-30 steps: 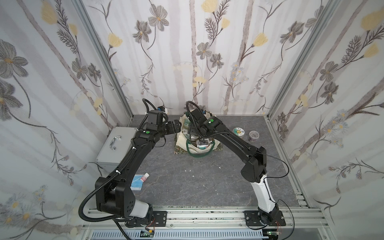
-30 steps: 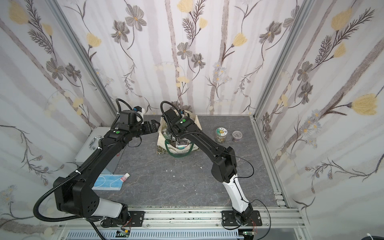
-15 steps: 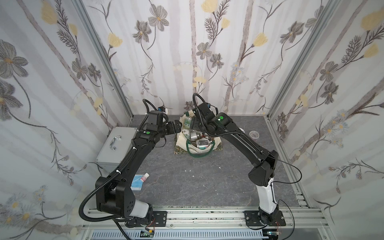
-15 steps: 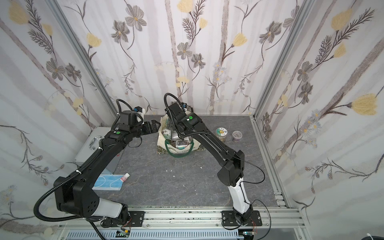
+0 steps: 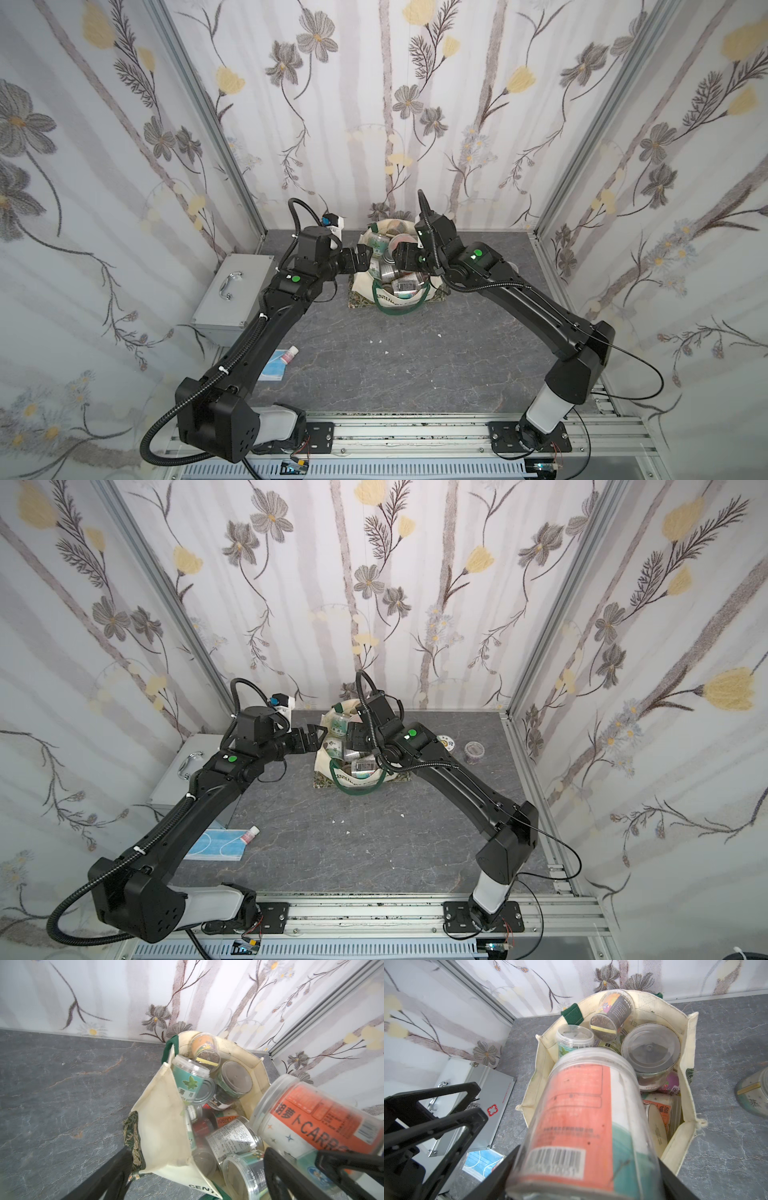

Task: Take out the seed jars from the canvas bag
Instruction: Pick up the seed jar from the canvas bag, then place the seed jar at the center of the board.

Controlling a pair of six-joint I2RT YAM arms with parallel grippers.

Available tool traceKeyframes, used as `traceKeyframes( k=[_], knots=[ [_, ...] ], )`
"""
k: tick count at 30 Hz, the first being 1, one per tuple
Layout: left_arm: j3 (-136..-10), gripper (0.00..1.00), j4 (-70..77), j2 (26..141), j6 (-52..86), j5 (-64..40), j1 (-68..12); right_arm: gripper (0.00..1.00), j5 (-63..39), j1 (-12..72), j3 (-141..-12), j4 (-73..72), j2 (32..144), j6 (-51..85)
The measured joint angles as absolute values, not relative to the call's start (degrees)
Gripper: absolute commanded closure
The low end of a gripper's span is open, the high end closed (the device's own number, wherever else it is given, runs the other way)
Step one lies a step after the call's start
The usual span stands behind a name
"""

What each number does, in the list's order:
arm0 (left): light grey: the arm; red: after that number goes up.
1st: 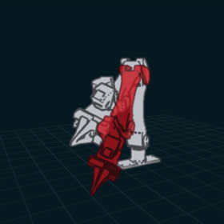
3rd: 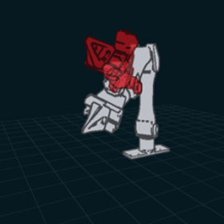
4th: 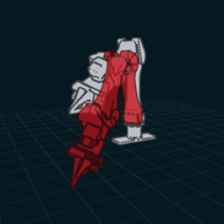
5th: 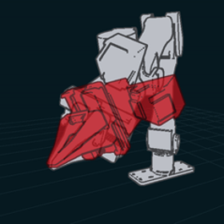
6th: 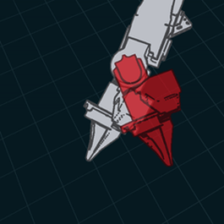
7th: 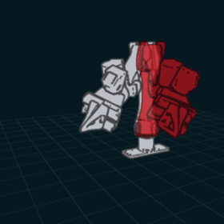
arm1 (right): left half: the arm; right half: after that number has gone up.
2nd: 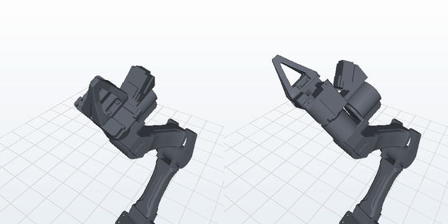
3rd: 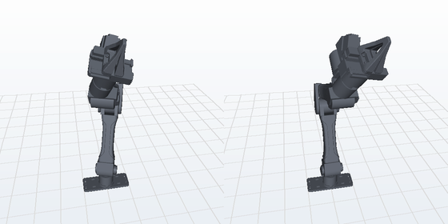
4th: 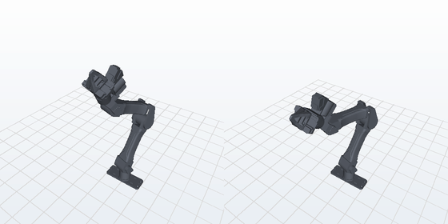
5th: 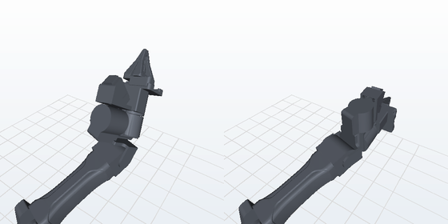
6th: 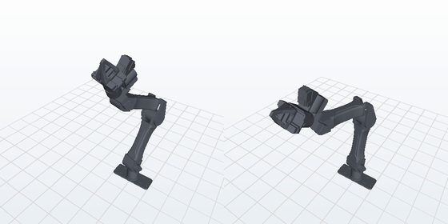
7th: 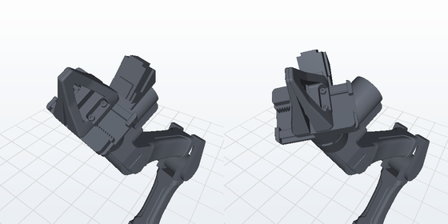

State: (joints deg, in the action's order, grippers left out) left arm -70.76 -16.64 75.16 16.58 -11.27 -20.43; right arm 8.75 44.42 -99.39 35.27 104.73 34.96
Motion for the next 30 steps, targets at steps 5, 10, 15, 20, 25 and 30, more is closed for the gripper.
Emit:
traceKeyframes(
  k=[5,10,15,20,25,30],
  knots=[
    [-73.87,0.0,-19.73,73.71,22.48,-13.41,-20.99,0.27,1.17,40.01,-86.08,23.24,97.58,34.7],
    [-74.0,0.0,-19.33,69.58,33.93,-22.37,-21.21,0.27,-7.97,37.36,-75.07,13.32,90.39,34.7],
    [-70.61,0.0,-13.98,68.69,47.33,-32.25,-21.19,0.26,-14.28,35.22,-65.78,2.57,82.59,34.89],
    [-64.29,0.0,-3.97,68.69,61.32,-39.31,-21.17,0.26,-21.32,34.96,-60.2,-5.63,78.26,35.62],
    [-61.36,0.0,6.92,68.62,71.09,-41.82,-22.59,0.26,-27.09,34.85,-56.99,-12.64,77.17,37.63],
    [-58.33,0.0,15.9,69.23,77.91,-42.46,-23.97,0.26,-31.77,35.18,-55.48,-17.34,77.14,39.53]
  ],
)
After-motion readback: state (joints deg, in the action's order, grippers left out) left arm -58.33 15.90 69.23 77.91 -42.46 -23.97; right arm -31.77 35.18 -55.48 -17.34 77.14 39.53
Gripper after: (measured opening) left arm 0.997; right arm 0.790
